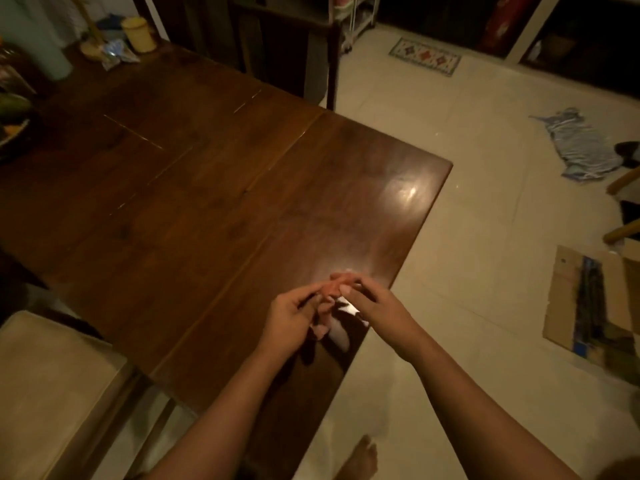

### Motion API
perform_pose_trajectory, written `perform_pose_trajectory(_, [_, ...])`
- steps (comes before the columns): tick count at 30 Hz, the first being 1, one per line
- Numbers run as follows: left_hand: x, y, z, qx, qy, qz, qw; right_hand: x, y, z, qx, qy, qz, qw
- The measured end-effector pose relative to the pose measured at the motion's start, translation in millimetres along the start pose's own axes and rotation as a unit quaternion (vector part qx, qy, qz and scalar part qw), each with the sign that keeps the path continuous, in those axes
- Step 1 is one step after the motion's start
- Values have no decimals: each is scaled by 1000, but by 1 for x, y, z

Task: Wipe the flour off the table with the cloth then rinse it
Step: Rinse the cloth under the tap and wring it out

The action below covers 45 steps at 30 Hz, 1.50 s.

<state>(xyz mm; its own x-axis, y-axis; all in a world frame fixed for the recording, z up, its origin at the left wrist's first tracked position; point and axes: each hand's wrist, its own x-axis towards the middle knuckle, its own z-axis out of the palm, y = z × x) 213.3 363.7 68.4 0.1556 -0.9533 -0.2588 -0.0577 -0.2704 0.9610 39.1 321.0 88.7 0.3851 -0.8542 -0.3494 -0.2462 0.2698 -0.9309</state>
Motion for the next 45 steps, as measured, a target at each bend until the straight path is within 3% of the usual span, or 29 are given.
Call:
perform_pose_trajectory(5, [14, 61, 63, -2, 3, 61, 998, 4, -35, -75, -8, 26, -72, 997])
perform_pose_trajectory(13, [93, 143, 103, 68, 104, 164, 979, 53, -73, -188, -15, 108, -112, 988])
perform_pose_trajectory(16, [138, 169, 113, 81, 102, 158, 979, 81, -95, -231, -26, 106, -133, 985])
perform_pose_trajectory(20, [213, 195, 134, 151, 19, 89, 984, 130, -119, -287, -40, 101, -124, 986])
perform_pose_trajectory(24, [281, 234, 198, 77, -149, 115, 979, 175, -147, -338, -78, 90, -124, 985])
perform_pose_trajectory(26, [315, 253, 231, 72, -170, 126, 975, 195, -159, -364, -69, 103, -133, 983])
perform_pose_trajectory(30, [385, 284, 286, 33, -140, 128, 981, 234, -177, -434, -16, 140, -146, 979])
perform_pose_trajectory(35, [466, 315, 363, 24, -106, 153, 982, 288, -187, -547, -28, 136, -150, 979])
perform_pose_trajectory(41, [557, 370, 451, 13, -18, 175, 984, 373, -219, -675, -137, 145, -139, 970])
perform_pose_trajectory(45, [629, 402, 488, 14, 0, 163, 987, 437, -257, -740, -218, 145, -138, 955])
